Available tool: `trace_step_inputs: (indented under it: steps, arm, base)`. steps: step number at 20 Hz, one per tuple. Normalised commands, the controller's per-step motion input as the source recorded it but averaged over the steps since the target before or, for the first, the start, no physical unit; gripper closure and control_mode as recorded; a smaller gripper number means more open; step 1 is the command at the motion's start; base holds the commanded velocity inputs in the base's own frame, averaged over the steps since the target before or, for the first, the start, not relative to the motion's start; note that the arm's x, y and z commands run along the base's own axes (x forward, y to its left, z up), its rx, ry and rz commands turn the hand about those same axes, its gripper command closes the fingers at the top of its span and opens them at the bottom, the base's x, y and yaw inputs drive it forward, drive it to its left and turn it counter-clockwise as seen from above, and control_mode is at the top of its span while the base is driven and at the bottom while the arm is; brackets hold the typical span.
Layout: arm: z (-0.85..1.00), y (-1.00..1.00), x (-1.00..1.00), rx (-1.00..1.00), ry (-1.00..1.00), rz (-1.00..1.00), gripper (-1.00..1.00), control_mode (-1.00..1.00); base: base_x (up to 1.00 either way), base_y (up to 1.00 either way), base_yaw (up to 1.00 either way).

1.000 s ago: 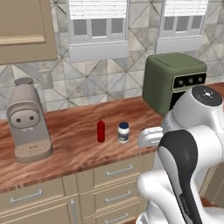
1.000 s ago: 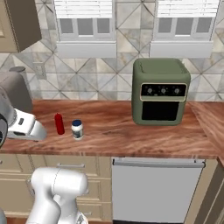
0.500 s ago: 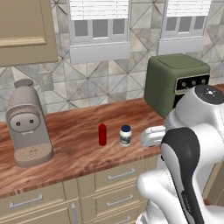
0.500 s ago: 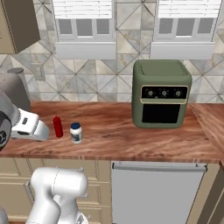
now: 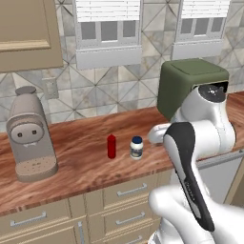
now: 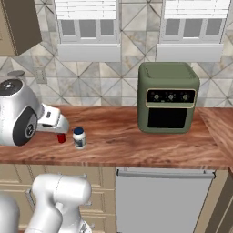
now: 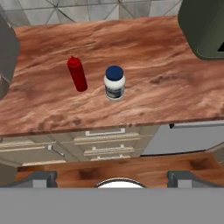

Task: Place the mayonnaise and ketchup from the counter to the top shelf of the fridge. If the existing items in the fridge are on the top shelf, move them to other shelves.

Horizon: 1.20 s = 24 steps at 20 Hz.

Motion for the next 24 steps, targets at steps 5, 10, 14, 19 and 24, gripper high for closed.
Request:
trace_step_inputs:
  steps: [5,10,14,19,24]
  arm:
    - [-0.41,0.0,0.94,0.0,0.0,0.0,-1.0,-1.0]
    - [-0.53,0.0,0.81,0.0,0.0,0.0,-1.0,-1.0]
    - [-0.62,0.03,0.68,0.0,0.0,0.0,-1.0,-1.0]
    - [-0.58,0.05,0.59,0.0,0.0,0.0,-1.0,-1.0]
    - [-0.41,0.13,0.53,-0.01,0.0,0.0,-1.0,-1.0]
  base:
    - [0.0,0.0,0.0]
    - [0.0,0.0,0.0]
    - [0.0,0.0,0.0]
    - [0.0,0.0,0.0]
    - [0.0,0.0,0.0]
